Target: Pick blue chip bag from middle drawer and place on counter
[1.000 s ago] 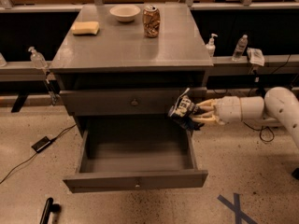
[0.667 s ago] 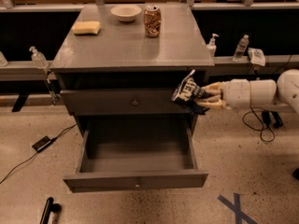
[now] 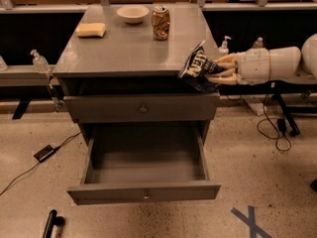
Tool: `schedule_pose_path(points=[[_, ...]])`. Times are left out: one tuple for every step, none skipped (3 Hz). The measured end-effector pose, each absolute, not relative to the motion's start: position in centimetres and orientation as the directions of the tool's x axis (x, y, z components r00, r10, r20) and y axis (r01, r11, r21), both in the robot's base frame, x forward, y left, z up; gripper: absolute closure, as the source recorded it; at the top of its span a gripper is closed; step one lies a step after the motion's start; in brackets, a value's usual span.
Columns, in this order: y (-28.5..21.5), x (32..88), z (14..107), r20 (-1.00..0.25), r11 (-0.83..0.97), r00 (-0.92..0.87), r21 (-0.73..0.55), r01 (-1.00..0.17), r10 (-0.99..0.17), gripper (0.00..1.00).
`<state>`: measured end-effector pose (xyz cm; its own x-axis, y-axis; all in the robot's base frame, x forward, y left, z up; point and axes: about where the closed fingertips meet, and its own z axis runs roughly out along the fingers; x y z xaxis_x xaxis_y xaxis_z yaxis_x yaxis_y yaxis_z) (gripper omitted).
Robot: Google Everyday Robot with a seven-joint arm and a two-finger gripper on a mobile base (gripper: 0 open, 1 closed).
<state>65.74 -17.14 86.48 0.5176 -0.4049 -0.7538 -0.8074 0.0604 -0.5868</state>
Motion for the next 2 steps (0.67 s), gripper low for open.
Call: schedule_pose_path(points=[[-16.7, 67.8, 88.7, -0.738, 0.081, 0.532, -0.612, -0.786, -0.415, 1.0], [-16.6, 70.4, 90.7, -0.733, 0.19, 0.522, -0.642, -0.743, -0.437, 1.0]])
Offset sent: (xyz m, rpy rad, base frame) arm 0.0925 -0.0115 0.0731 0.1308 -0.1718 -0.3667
